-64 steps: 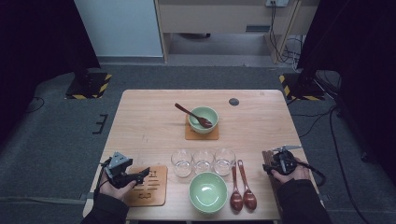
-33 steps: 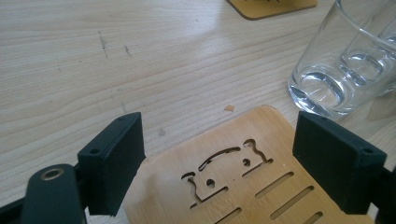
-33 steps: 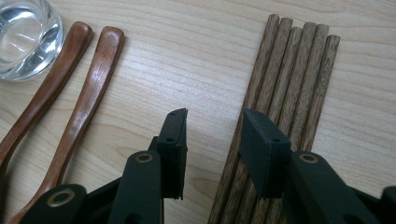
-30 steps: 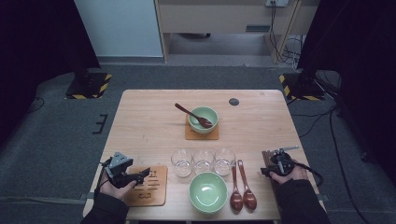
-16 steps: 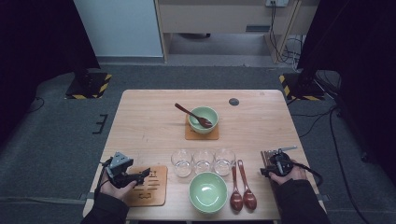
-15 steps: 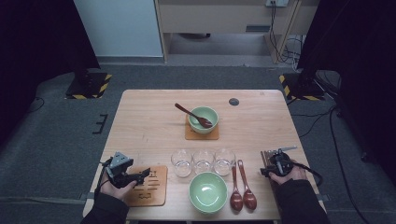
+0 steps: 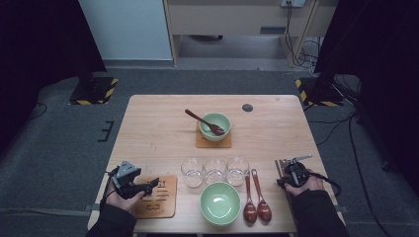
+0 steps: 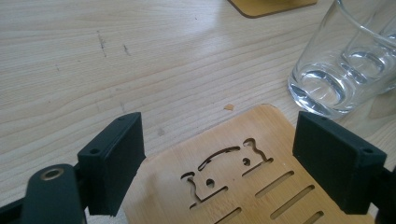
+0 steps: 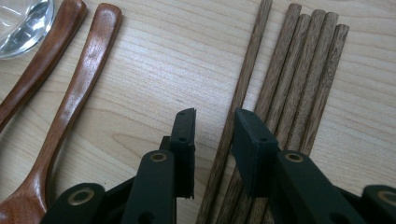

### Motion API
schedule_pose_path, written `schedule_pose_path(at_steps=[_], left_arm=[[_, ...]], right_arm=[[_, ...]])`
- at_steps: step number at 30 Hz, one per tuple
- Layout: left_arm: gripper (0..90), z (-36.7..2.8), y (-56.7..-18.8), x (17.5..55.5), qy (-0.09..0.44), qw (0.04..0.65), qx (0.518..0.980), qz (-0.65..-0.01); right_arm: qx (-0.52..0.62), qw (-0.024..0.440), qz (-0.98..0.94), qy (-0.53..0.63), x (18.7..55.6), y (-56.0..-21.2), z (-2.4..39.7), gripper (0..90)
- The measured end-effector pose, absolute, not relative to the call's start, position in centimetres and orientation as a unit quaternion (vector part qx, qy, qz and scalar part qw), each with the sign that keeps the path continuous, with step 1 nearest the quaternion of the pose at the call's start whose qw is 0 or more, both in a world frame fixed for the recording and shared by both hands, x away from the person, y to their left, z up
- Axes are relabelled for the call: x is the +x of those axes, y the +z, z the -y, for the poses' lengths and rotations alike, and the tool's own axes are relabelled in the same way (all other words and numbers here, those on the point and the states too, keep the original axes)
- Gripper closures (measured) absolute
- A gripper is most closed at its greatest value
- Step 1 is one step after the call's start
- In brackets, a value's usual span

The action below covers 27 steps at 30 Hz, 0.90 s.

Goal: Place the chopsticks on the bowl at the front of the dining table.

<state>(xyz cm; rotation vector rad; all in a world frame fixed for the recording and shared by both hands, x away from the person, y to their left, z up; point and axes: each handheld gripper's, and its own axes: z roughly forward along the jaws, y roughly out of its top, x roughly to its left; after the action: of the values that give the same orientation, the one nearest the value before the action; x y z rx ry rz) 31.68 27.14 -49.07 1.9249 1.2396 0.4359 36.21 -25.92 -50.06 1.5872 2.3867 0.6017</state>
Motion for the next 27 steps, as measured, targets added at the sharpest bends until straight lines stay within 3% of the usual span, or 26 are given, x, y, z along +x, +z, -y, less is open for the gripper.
schedule_pose_path(at_steps=[27], left_arm=[[16.0,-27.12,-49.09,31.7,0.172,0.393,0.76,-0.488]], right_arm=[[0.533,0.12,-0.817,0.186,36.01,-50.28,25.15,80.3]])
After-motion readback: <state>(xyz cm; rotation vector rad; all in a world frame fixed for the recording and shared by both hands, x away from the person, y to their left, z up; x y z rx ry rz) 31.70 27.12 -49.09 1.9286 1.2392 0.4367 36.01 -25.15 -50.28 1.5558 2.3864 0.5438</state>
